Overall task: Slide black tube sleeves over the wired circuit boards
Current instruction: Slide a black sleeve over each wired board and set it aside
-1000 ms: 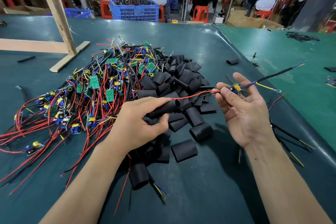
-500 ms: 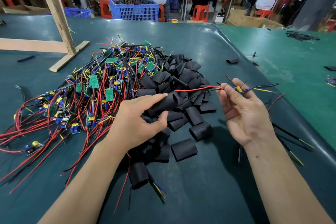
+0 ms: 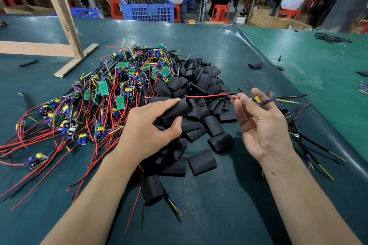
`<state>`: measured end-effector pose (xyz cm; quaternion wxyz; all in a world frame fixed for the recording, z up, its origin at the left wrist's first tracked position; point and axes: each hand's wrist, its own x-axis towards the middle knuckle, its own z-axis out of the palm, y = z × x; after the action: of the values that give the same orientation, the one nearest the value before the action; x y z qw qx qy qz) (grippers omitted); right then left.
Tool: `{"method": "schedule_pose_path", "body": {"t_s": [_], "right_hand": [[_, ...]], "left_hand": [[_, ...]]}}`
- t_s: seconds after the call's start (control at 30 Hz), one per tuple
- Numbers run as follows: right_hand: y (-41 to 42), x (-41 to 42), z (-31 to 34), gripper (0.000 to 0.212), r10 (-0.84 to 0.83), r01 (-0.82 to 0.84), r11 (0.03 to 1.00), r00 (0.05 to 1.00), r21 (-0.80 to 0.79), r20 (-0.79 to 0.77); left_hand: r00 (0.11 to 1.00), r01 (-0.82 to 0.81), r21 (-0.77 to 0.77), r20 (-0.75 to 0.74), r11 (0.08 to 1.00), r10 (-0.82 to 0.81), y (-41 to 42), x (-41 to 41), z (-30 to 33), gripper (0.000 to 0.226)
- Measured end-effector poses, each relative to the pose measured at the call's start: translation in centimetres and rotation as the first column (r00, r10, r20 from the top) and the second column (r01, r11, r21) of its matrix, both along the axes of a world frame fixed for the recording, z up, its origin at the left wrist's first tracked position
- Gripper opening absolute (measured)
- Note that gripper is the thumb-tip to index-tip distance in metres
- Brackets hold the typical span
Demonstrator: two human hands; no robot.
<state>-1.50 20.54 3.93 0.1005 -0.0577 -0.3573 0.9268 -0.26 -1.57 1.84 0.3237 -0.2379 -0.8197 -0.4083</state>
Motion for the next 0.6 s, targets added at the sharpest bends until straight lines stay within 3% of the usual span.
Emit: {"method": "schedule_pose_path", "body": {"t_s": [0.1, 0.4, 0.6], "right_hand": [[-0.29, 0.10, -0.06, 0.050, -0.014, 0.014, 0.998, 1.000, 0.062, -0.011], [-0.14, 0.04, -0.17, 0.049, -0.029, 0.032, 0.990, 0.999, 0.139, -0.021], [-0.13, 0.08, -0.33, 0.038, -0.046, 0.056, 0.969, 0.998, 0.240, -0.049]], "left_hand": [[0.999, -0.041, 0.009, -0.019, 0.999, 0.041, -0.12, -0.07, 0.06, 0.036], [0.993, -0.111, 0.024, -0.034, 0.994, 0.112, -0.22, -0.45, -0.19, 0.037], [0.998, -0.004, -0.066, -0.061, 0.998, 0.000, -0.22, -0.47, -0.34, 0.039]]}}
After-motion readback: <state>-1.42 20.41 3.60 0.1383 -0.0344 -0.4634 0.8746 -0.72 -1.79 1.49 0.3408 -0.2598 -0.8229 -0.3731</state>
